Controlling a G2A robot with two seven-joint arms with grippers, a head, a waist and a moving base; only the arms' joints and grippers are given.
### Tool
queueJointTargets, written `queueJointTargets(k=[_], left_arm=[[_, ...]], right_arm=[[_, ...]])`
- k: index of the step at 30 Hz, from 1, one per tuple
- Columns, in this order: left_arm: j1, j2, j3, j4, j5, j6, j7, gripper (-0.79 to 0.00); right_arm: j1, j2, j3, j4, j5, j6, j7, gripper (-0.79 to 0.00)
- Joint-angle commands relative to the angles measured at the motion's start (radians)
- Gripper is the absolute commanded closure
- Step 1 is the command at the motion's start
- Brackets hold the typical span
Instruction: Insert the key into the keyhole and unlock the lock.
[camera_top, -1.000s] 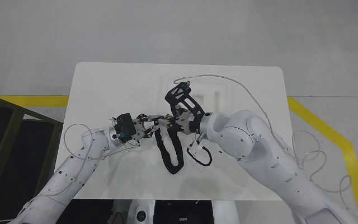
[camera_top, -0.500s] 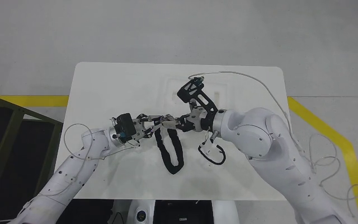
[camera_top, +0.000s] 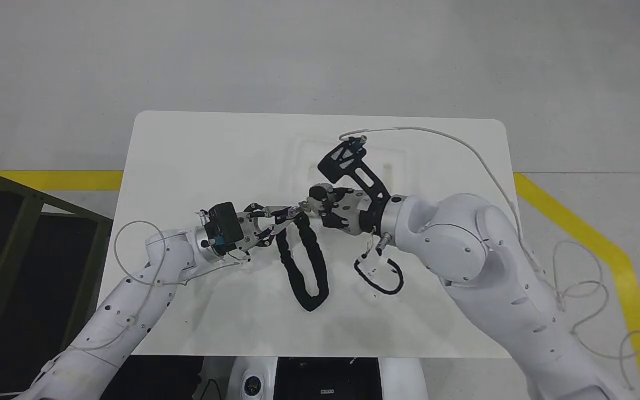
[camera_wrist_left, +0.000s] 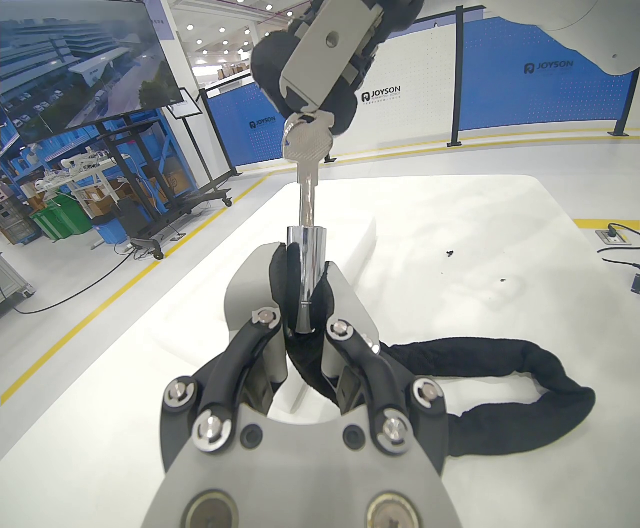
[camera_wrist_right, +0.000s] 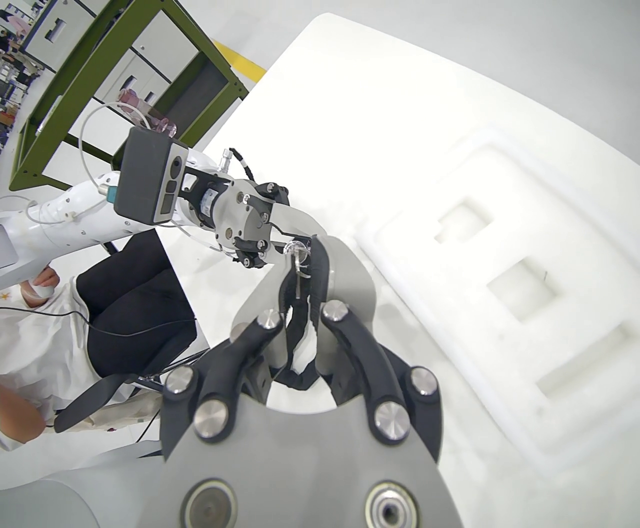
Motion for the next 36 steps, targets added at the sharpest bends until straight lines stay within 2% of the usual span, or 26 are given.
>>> queueJointTargets(k=[1,26,36], left_arm=[[0.0,0.0,0.0,0.0,0.0,0.0,0.0,0.0],[0.0,0.0,0.0,0.0,0.0,0.0,0.0,0.0],[0.024,-0.002,-0.015,-0.042,-0.016,0.002,-0.055,0.0]], right_arm=[[-0.001,0.0,0.001,-0.002,0.002,-0.002,0.001,0.0],[0.03,-0.019,-0.066,0.037,-0.027,-0.011,-0.009,0.0],[0.041,-0.026,-0.089,0.048,-0.06,-0.009,-0.006,0.0]])
